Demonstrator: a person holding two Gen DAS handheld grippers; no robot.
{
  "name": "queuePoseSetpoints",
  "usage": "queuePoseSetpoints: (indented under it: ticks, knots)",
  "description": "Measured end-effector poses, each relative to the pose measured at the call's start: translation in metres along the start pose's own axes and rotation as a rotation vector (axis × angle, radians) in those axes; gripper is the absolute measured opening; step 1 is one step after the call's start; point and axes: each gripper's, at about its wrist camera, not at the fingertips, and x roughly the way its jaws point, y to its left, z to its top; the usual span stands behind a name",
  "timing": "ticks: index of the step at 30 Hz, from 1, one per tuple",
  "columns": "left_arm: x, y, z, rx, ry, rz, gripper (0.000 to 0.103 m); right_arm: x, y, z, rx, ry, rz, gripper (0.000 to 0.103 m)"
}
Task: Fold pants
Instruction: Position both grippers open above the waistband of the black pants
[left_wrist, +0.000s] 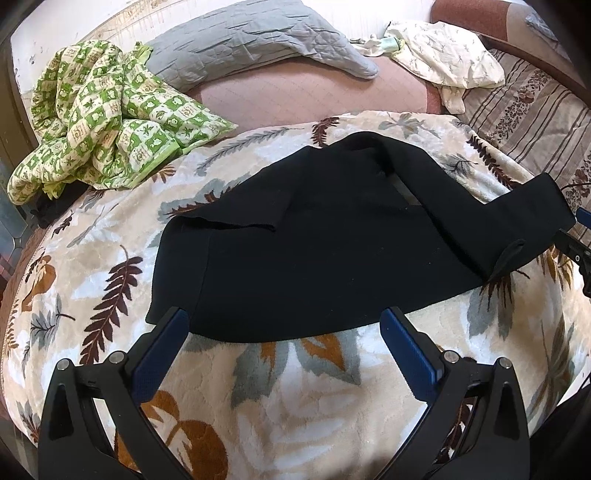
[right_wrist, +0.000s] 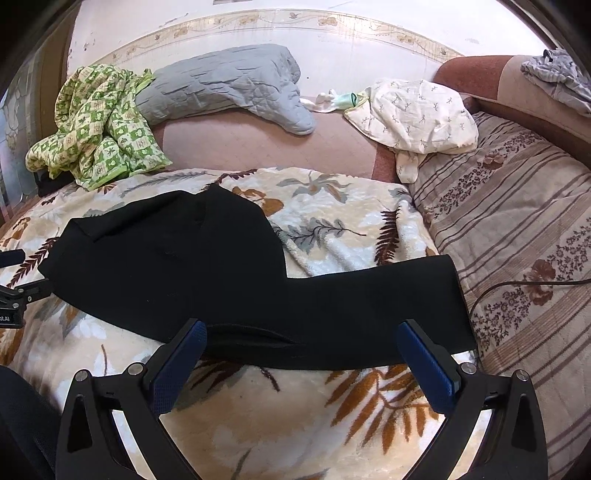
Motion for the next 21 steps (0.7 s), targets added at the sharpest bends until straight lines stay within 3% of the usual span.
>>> queuePoseSetpoints:
  ticks: [21]
  knots:
    - [-0.0076,0.001,-0.002,-0.007,-0.001,0.002,0.103,-0.005,-0.0004,-0.001,-0.005,-0.014,-0.037,0.102]
